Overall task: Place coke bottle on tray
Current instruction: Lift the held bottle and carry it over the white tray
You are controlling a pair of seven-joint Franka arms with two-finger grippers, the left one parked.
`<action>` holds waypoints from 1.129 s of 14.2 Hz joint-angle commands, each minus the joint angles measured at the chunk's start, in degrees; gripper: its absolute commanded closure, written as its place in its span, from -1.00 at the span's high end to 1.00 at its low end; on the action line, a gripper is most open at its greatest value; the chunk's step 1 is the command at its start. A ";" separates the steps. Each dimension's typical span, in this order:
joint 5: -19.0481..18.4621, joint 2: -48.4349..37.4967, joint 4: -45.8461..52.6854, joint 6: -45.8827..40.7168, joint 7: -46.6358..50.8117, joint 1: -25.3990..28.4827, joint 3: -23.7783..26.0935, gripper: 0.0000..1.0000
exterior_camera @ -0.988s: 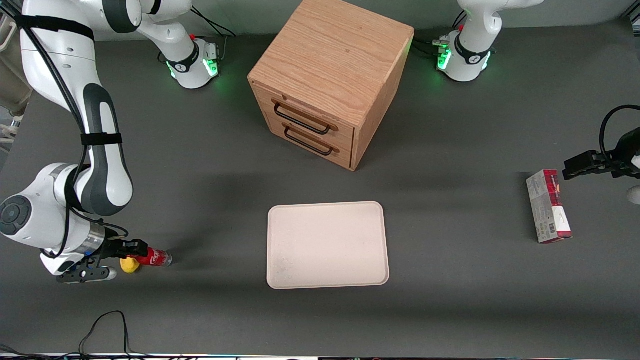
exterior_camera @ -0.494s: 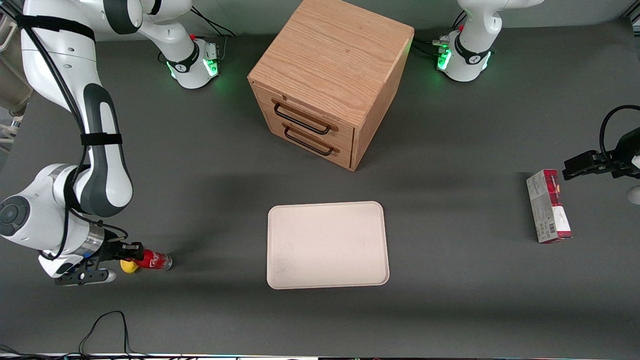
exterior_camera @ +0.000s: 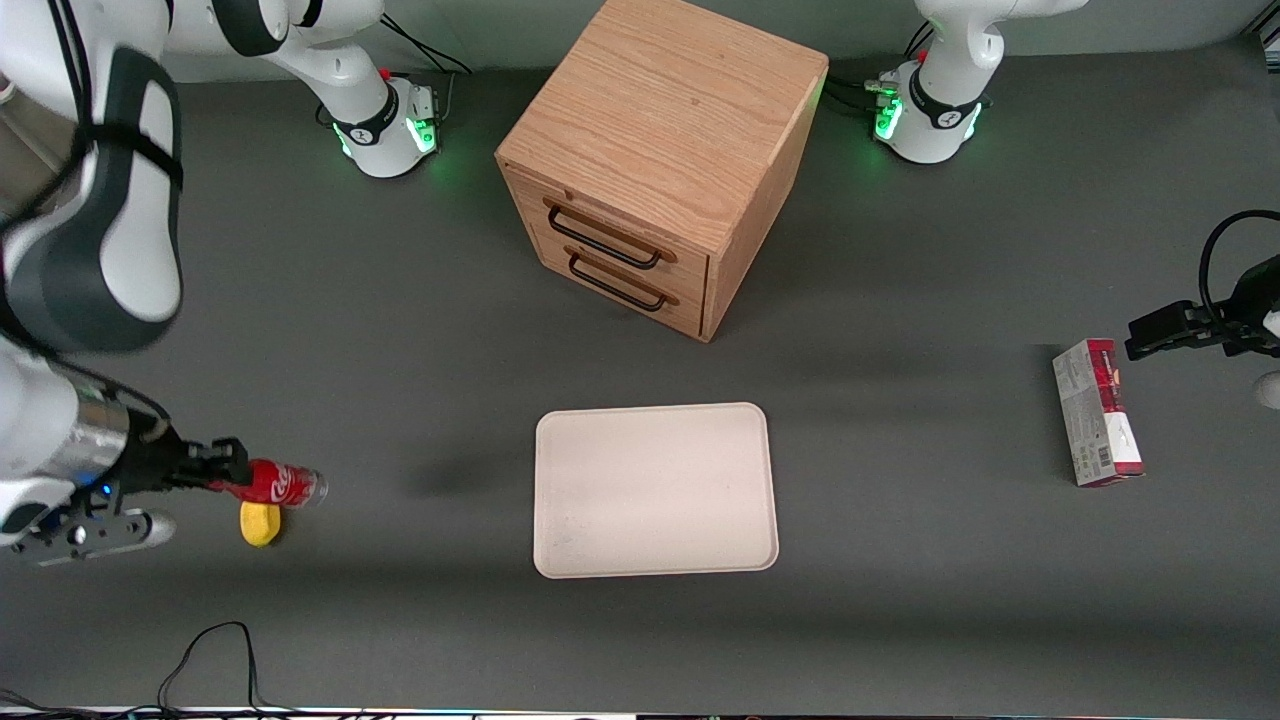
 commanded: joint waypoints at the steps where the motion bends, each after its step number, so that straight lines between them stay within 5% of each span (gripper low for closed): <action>1: -1.89 1.61 4.96 -0.60 5.31 0.85 6.21 -1.00; 6: -21.47 8.81 5.50 10.81 22.98 1.99 28.10 -1.00; 16: -22.28 21.39 4.62 26.57 23.34 2.69 29.80 -1.00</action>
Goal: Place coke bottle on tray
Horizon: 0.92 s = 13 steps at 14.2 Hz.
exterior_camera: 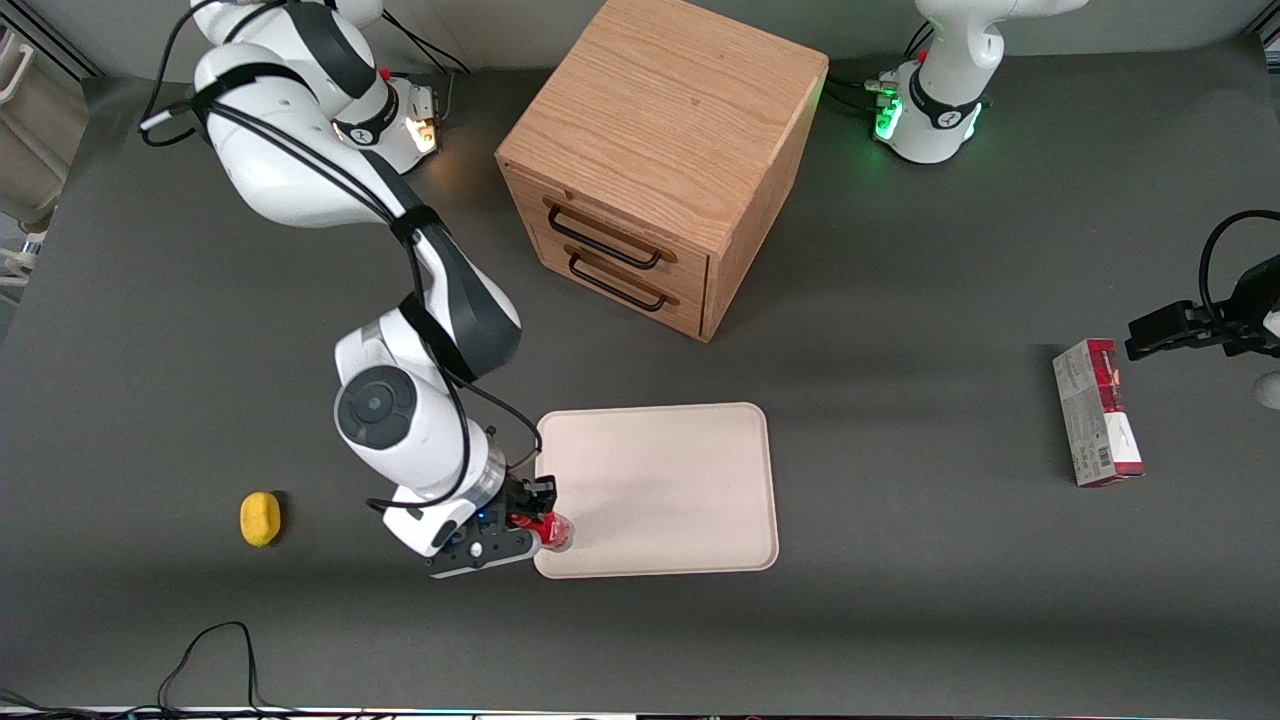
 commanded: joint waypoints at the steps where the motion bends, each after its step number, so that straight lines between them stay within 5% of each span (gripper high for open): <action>1: -1.81 0.70 1.83 -0.21 0.68 -0.07 1.09 -1.00; 7: -1.81 0.44 -2.22 2.77 5.43 -0.25 0.91 -0.36; 8: -1.90 0.44 -2.22 2.86 5.52 -0.25 0.91 0.12; 9: -1.99 0.27 -2.39 2.86 6.04 -0.25 0.91 0.98; 13: -1.38 -3.84 -3.79 1.73 6.66 -0.60 0.39 1.00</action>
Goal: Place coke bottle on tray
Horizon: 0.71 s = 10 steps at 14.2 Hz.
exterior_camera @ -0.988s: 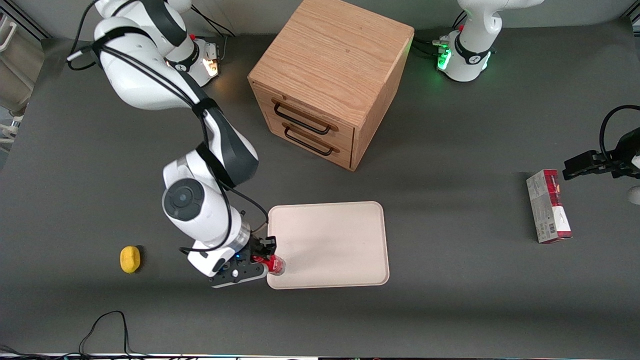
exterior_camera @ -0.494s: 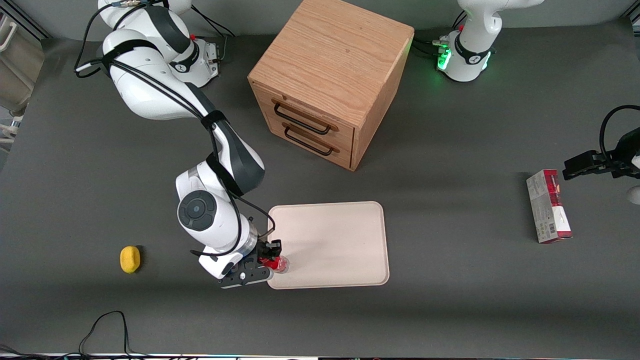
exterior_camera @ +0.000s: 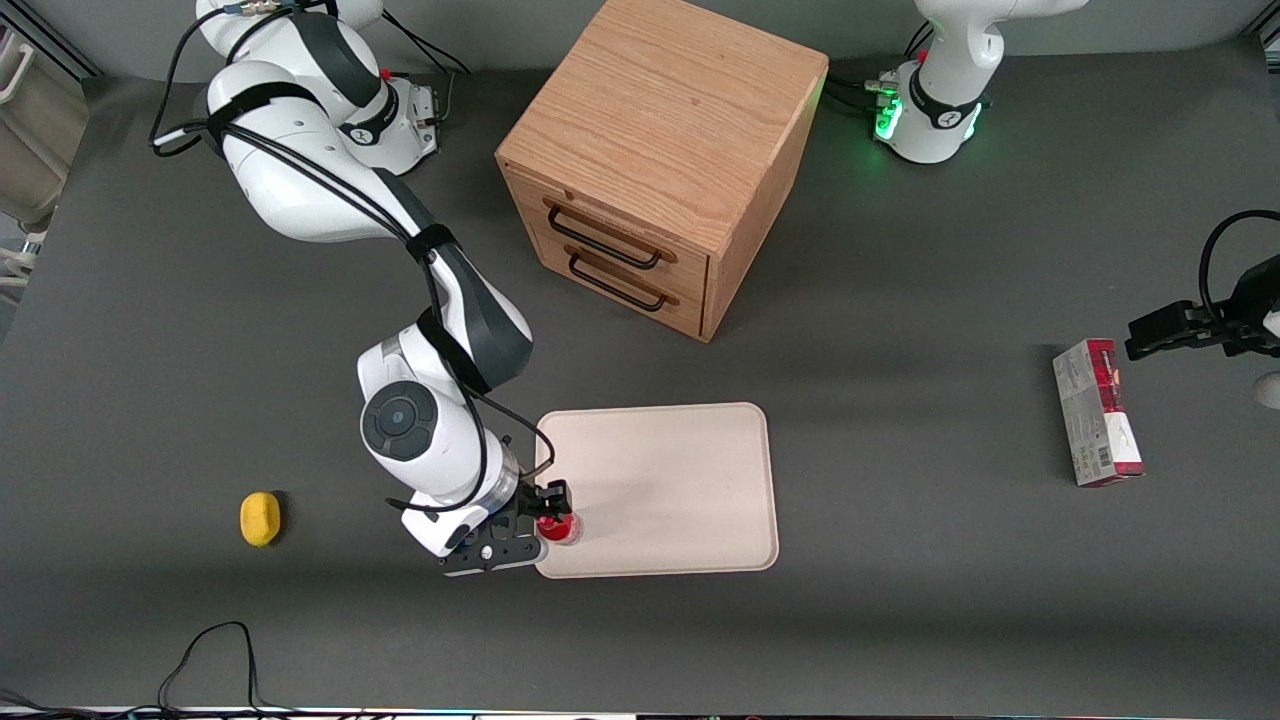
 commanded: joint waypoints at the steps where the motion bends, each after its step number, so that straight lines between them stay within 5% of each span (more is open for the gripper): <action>1: -1.18 -7.44 -5.08 -1.64 2.77 -0.84 0.00 1.00; 3: 0.21 -15.61 -13.07 -2.70 2.95 -3.56 -0.62 1.00; 6: 10.30 -30.89 -28.70 -3.75 -1.16 -3.57 -10.18 1.00; 10: 11.30 -48.49 -46.13 -8.48 -14.26 -3.48 -19.32 1.00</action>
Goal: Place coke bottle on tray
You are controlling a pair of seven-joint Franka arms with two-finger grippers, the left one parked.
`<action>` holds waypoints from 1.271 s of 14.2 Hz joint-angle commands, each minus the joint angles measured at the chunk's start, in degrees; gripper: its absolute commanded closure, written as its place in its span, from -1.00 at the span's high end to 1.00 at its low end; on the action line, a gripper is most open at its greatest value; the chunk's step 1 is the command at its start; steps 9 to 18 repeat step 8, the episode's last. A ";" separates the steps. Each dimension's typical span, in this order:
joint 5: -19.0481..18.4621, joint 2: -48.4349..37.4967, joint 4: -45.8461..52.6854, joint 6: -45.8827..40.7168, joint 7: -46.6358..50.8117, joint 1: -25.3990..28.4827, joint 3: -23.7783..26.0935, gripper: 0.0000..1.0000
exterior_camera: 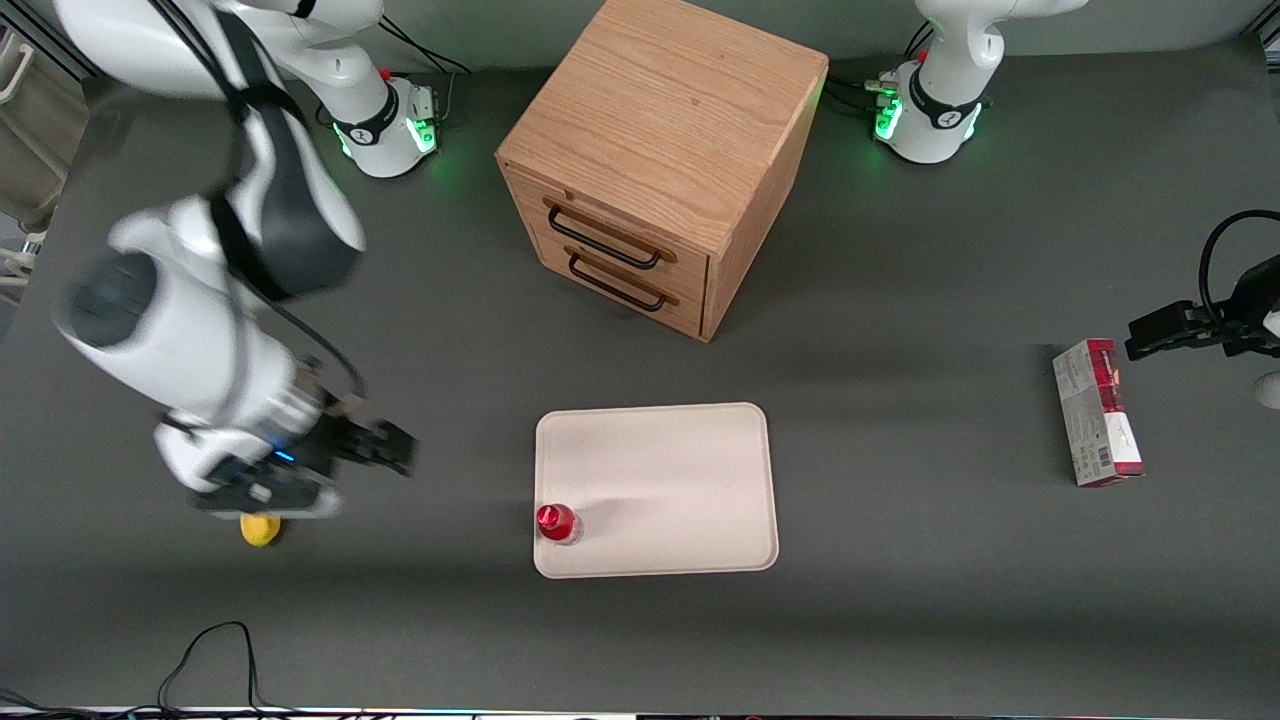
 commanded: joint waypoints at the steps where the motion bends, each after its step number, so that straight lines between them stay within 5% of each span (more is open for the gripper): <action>1: 1.50 -14.81 -15.90 -3.16 -6.16 0.47 -5.62 1.00; 6: 0.97 -18.62 -12.15 -13.62 -8.80 0.38 -9.24 1.00; 18: 1.41 -17.66 -10.56 -13.90 -8.54 -0.06 -9.16 1.00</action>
